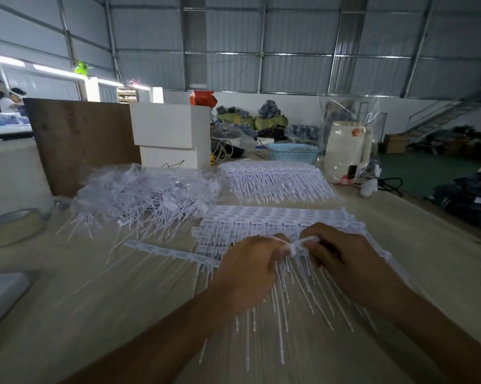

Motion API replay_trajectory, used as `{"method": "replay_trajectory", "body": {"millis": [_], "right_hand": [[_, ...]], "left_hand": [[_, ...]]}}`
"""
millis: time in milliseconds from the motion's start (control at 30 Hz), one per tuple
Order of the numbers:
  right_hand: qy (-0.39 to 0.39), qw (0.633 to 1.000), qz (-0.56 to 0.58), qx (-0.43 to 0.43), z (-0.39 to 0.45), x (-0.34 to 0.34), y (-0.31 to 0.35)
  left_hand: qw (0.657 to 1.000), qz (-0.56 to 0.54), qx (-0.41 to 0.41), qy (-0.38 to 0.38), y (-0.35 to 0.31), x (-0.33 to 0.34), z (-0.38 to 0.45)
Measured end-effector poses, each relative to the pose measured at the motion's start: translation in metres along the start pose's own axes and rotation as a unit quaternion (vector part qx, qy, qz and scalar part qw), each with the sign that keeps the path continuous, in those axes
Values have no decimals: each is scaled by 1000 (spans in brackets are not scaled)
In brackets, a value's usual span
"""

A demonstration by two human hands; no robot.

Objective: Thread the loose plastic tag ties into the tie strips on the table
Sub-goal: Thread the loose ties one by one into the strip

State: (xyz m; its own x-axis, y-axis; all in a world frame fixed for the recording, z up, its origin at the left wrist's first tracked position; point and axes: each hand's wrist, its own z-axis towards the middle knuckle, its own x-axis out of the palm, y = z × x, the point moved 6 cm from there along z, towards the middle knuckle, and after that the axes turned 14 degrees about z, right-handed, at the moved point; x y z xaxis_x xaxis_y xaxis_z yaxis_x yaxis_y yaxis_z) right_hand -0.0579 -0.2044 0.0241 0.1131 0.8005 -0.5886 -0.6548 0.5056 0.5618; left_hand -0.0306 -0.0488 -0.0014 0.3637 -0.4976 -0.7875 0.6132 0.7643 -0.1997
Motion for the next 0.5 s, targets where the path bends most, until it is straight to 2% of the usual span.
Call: {"method": "replay_trajectory", "body": {"millis": [100, 233, 500], "right_hand": [[-22, 1000, 14, 0, 0, -1, -2], [-60, 997, 29, 47, 0, -9, -10], [-82, 988, 12, 127, 1, -14, -21]], "left_hand": [[1000, 5, 8, -19, -2, -4, 0], [997, 24, 35, -58, -11, -9, -2], [997, 15, 46, -58, -12, -6, -4]]}}
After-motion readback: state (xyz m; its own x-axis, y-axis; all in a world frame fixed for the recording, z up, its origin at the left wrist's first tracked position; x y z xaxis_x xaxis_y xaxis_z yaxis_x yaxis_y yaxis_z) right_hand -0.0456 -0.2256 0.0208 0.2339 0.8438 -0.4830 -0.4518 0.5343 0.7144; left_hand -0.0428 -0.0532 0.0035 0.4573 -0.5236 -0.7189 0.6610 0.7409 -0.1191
